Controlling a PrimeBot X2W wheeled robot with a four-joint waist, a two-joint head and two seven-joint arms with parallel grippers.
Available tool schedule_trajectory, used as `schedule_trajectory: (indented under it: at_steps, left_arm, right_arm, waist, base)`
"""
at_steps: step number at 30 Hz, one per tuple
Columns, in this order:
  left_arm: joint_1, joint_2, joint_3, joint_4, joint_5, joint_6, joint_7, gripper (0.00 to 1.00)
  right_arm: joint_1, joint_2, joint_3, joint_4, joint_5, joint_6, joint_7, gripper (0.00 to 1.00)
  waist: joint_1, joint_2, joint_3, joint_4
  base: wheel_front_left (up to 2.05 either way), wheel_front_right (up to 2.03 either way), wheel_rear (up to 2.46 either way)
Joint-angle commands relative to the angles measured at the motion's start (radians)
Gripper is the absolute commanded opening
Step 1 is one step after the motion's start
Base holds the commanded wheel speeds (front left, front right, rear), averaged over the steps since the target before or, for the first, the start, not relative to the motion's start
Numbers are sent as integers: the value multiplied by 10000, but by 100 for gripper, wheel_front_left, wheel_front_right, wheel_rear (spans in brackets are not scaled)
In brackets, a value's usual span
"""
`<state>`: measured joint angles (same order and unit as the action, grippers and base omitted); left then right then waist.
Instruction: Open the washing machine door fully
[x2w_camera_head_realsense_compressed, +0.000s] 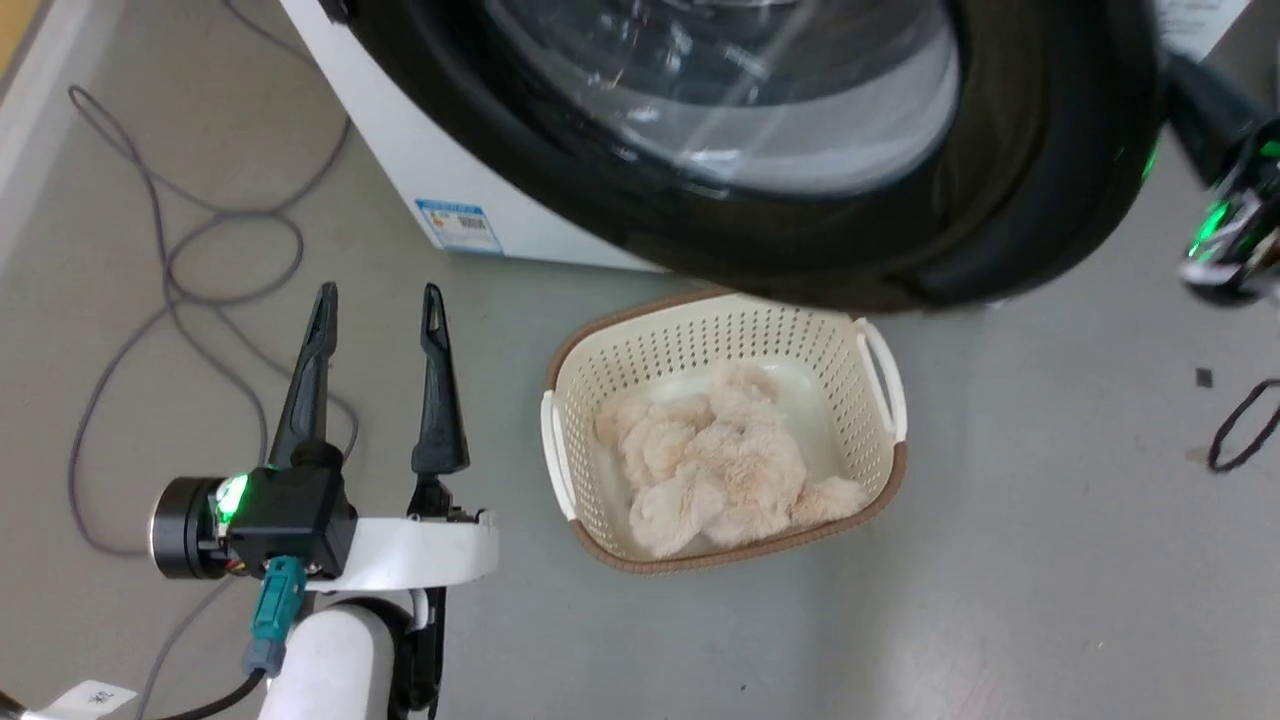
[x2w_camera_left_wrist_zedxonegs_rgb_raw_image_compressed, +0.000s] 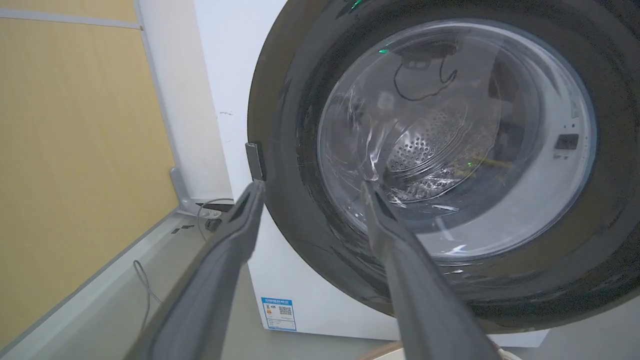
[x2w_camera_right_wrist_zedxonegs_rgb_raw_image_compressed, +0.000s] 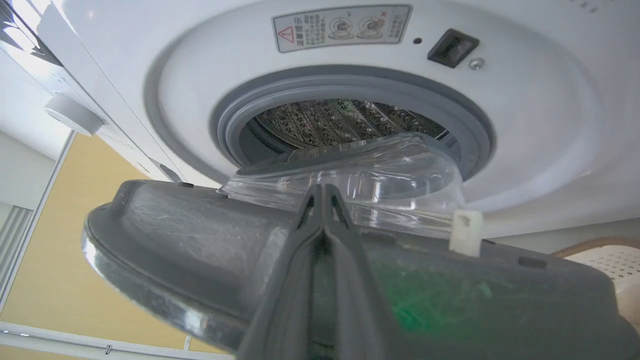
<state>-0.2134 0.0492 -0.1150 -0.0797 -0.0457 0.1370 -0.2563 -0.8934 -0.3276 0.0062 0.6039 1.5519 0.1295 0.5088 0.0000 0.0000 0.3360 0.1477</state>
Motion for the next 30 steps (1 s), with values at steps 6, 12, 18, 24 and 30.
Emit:
schedule_trajectory:
  at_steps: [6,12,18,24,30]
  left_arm:
    - [383,10,160,40,156,-147,-55,100]
    - [594,10,238,102,174,-247,-55,100]
    - [773,10,241,196,143,-310,-55,100]
    - [997,10,245,304,110,-346,-55,100]
    - [1251,10,262,394,103,-386,-55,100]
  right_arm:
    - [1167,278,331,-959,182,12,575,0]
    - [2129,400,666,-1993,289,12,1147,0]
    - [3103,549,1001,-2928,364,12,1574,0]
    - [4177,780,1428,-3887,351,12,1879,0]
    - [5146,1105,1867,-4643,382,12,2075,0]
  waist:
    - [0,0,-479,-256]
    - [0,0,-776,-397]
    - [0,0,-1126,-422]
    - [0,0,-1558,-379]
    - [0,0,-1914,-315]
  base:
    - [0,0,0]
    - [0,0,0]
    - [0,0,0]
    - [0,0,0]
    - [0,0,0]
